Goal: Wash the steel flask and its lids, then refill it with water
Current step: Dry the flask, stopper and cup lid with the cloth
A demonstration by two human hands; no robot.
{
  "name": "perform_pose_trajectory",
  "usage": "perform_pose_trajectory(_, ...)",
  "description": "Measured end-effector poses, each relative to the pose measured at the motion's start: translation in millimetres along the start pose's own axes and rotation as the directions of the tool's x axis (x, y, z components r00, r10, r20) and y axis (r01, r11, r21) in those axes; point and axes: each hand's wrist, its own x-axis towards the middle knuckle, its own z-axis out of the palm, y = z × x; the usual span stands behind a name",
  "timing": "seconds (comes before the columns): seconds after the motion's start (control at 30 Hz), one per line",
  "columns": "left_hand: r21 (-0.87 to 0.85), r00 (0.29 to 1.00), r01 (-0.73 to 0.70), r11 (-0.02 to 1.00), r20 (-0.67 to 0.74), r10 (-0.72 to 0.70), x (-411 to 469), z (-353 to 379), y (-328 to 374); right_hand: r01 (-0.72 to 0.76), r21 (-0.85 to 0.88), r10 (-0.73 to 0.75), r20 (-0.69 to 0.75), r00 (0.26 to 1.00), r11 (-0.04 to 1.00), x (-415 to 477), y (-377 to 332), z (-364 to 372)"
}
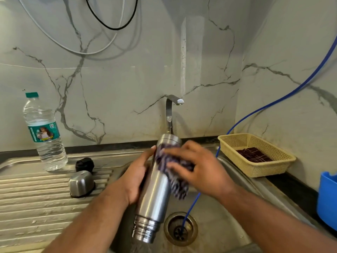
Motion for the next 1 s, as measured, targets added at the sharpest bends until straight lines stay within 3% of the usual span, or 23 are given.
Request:
perform_pose_trajectory(0.1, 0.038, 0.998, 0.013, 0.999, 0.063, -0.015, -1, 8, -1, -0.227, 0.052, 0.233, -0.207, 0.95, 0.973, 3, 20, -3)
perform_pose_trajectory(0.2, 0.027, 0.998, 0.034, 0.999, 0.06, -0.036, 0, 15, 1, -0.208, 0.043, 0.212, -0.275, 0.938, 0.977, 5, 18, 1)
perform_pose_trajectory(0.27, -0.04, 0.998, 0.042, 0.998, 0.044, -0.041, 2, 16, 1, -0.12, 0.064, 0.131, -0.217, 0.967, 0.991, 5, 7, 4)
perform_pose_trajectory(0.37, -0.205, 0.998, 0.064, 0.977, -0.007, -0.067, 2, 9, 2, 0.096, 0.056, -0.097, 0.013, 0.995, 0.994, 1, -15, 6)
perform_pose_trajectory(0.47, -0.193, 0.999, 0.004, 0.981, -0.05, -0.014, 7, -3, 2, 0.362, -0.032, -0.346, 0.227, 0.91, 0.932, -5, -29, 7)
perform_pose_trajectory(0.5, -0.151, 0.995, -0.053, 0.987, -0.088, 0.04, 3, -2, 4, 0.424, -0.047, -0.399, 0.257, 0.88, 0.904, -5, -30, 7)
perform_pose_trajectory(0.57, -0.098, 0.997, -0.014, 0.995, -0.082, 0.006, 4, 0, 4, 0.458, -0.067, -0.43, 0.247, 0.868, 0.886, -5, -25, 6)
perform_pose_trajectory(0.63, -0.074, 1.0, 0.019, 0.997, -0.012, -0.02, 3, 2, 2, 0.325, -0.079, -0.311, 0.151, 0.938, 0.943, -2, -13, 4)
perform_pose_trajectory(0.7, -0.04, 1.0, 0.008, 0.999, 0.005, -0.008, 1, 5, 2, 0.075, -0.043, -0.076, -0.011, 0.997, 0.996, 1, 4, -1)
perform_pose_trajectory(0.77, -0.042, 0.998, 0.019, 0.999, 0.056, -0.017, 1, 8, 0, -0.102, 0.003, 0.101, -0.172, 0.98, 0.995, 4, 18, -6)
perform_pose_trajectory(0.87, -0.028, 0.996, -0.008, 1.0, 0.084, 0.01, -2, 10, -3, -0.179, 0.036, 0.181, -0.312, 0.933, 0.983, 7, 25, -8)
perform_pose_trajectory(1.0, -0.033, 0.997, -0.039, 0.999, 0.061, 0.041, -2, 17, 0, -0.141, 0.076, 0.156, -0.266, 0.951, 0.987, 7, 12, 0)
